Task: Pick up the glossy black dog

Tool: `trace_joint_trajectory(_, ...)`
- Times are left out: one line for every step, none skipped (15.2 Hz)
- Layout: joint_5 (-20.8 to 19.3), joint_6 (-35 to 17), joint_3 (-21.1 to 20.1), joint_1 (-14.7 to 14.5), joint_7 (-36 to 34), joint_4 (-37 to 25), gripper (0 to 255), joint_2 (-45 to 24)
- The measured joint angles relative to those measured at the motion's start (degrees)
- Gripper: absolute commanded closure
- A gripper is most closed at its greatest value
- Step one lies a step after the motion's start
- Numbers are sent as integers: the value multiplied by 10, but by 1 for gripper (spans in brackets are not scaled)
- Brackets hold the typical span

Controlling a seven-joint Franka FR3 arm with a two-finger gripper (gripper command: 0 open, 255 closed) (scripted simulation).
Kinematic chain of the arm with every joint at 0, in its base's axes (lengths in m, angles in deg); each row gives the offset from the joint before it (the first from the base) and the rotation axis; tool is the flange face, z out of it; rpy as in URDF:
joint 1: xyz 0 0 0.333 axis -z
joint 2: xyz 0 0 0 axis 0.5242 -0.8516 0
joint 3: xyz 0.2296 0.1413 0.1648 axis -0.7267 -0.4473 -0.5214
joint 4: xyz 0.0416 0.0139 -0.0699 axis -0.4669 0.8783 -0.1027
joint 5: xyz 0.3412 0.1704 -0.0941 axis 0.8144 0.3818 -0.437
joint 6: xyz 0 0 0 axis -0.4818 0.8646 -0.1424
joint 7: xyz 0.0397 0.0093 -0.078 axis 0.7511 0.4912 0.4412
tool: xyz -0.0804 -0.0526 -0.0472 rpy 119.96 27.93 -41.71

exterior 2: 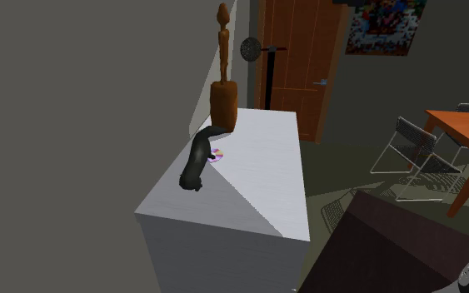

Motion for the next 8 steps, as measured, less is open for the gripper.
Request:
trace_joint_trajectory(0, 0, 0, 0, 0, 0, 0, 0)
trace_joint_trajectory(2, -9, -4, 1, -7, 5, 0, -5)
trace_joint_trajectory(4, -21, -10, 2, -18, 10, 0, -12)
trace_joint_trajectory(5, -36, -14, 4, -28, 21, 0, -17)
trace_joint_trajectory(7, -53, -20, 7, -41, 27, 0, -28)
trace_joint_trajectory(11, -73, -30, 7, -57, 37, 0, -38)
trace_joint_trajectory(14, -93, -39, 9, -74, 39, 0, -56)
trace_joint_trajectory(15, -111, -45, 11, -87, 44, 0, -70)
